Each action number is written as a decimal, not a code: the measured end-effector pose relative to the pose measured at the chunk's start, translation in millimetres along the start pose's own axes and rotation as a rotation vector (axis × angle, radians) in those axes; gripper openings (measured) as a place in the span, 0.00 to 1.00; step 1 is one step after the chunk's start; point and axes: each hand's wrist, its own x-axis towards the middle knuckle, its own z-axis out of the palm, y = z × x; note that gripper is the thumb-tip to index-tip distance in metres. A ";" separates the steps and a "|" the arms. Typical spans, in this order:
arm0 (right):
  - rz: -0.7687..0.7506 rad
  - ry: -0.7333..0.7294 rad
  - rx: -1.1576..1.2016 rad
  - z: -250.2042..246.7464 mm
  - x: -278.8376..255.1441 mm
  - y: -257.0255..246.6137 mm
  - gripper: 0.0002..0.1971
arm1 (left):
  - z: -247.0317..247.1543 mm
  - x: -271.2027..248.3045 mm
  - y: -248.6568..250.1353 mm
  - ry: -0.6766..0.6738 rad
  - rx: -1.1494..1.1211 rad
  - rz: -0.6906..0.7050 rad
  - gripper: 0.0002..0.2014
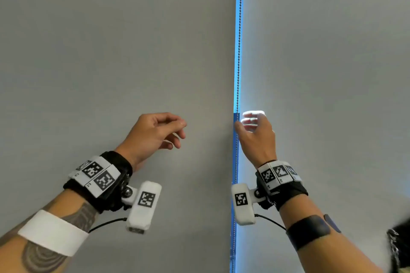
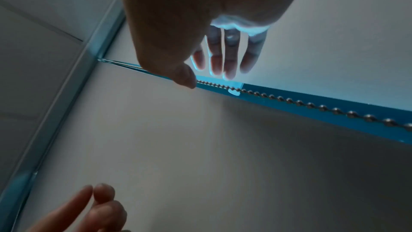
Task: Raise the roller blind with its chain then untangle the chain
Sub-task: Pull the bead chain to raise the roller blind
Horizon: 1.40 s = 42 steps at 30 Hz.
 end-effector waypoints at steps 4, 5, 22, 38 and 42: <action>0.032 -0.112 0.067 8.2 19.5 17.0 0.03 | 28.4 7.7 -4.2 0.034 -0.120 -0.059 0.05; 0.006 -0.110 0.114 10.8 21.7 20.9 0.03 | 34.1 9.3 -5.2 0.036 -0.144 -0.075 0.05; -0.163 0.010 0.286 24.8 -25.0 33.8 0.14 | 112.2 45.7 -1.4 -0.003 -0.378 -0.132 0.06; -0.143 -0.234 0.208 19.3 -51.5 89.0 0.15 | 151.3 52.8 -2.2 -0.067 -0.693 -0.258 0.23; -0.066 -0.352 0.254 18.6 -61.6 107.4 0.16 | 158.1 50.2 -1.9 -0.103 -0.655 -0.296 0.27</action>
